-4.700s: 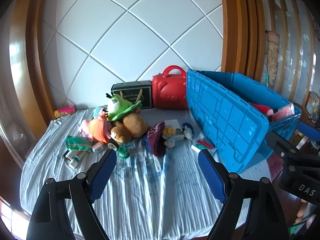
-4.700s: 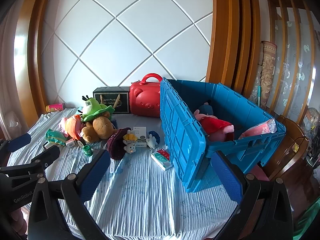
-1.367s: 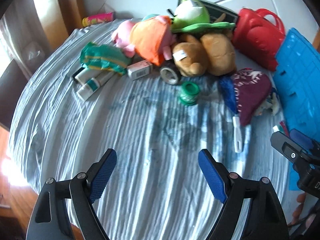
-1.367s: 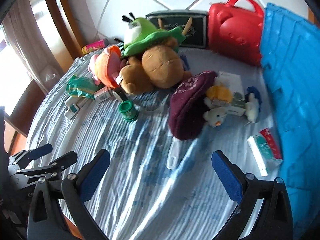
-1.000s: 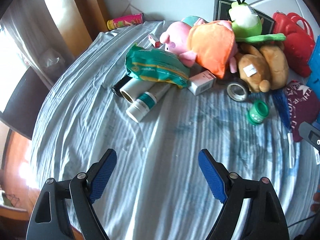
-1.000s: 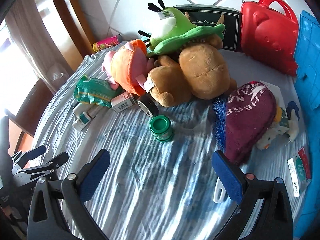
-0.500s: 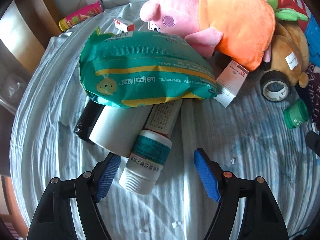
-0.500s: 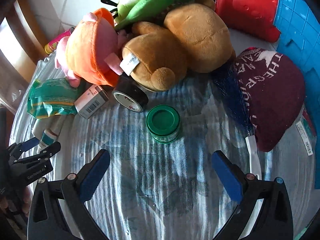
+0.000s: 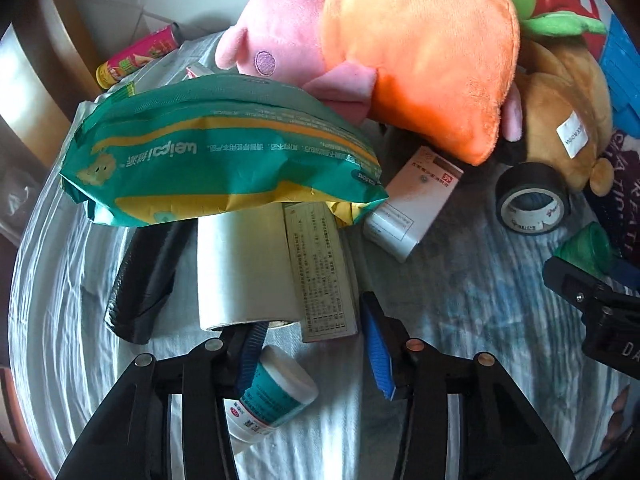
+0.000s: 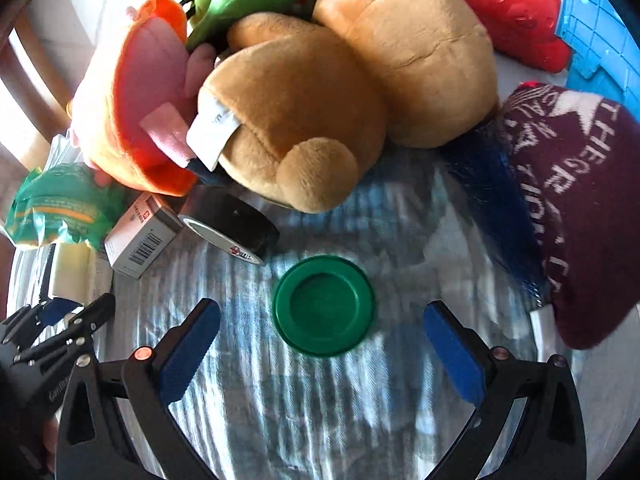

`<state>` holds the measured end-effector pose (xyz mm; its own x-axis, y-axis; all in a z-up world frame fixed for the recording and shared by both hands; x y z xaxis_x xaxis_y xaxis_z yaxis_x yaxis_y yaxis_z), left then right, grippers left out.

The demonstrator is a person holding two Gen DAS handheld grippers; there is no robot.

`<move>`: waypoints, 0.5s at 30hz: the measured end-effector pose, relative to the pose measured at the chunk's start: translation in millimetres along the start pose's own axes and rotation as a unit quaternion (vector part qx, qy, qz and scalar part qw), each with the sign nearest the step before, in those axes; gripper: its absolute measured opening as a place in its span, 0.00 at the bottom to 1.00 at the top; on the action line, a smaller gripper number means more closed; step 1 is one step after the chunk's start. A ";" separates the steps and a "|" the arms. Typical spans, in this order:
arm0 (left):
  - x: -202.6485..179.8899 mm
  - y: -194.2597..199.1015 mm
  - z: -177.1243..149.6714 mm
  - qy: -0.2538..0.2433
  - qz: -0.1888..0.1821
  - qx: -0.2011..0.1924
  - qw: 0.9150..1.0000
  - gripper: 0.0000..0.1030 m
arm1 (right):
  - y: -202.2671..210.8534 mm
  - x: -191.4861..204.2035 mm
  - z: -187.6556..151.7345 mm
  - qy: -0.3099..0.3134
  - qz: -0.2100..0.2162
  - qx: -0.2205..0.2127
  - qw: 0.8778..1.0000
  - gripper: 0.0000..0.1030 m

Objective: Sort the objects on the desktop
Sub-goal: 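Grasp the green cup with the right gripper while the left gripper approaches the white roll, then grasp the white paper roll with the left gripper while the right gripper holds the green cup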

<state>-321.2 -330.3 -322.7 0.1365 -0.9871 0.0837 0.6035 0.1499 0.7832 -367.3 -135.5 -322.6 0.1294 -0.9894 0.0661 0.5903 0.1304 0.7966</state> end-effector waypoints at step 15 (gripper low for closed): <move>-10.6 37.8 -7.8 -0.004 -0.002 -0.026 1.000 0.21 | 40.4 0.7 0.9 0.040 -0.007 -0.020 0.999 0.40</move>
<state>-293.7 -313.7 -298.7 0.1281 -0.9882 0.0845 0.6448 0.1477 0.7499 -344.0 -131.0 -289.8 0.1839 -0.9829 0.0053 0.6235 0.1208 0.7724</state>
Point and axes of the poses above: each gripper's, at about its wrist camera, not at the fingertips, and y roughly against the way its jaws point, x to its left, z to its top, the point moved 2 cm from there along -y, roughly the way its jaws point, and after that the axes turned 13 degrees about -x, right-handed, at the moved point
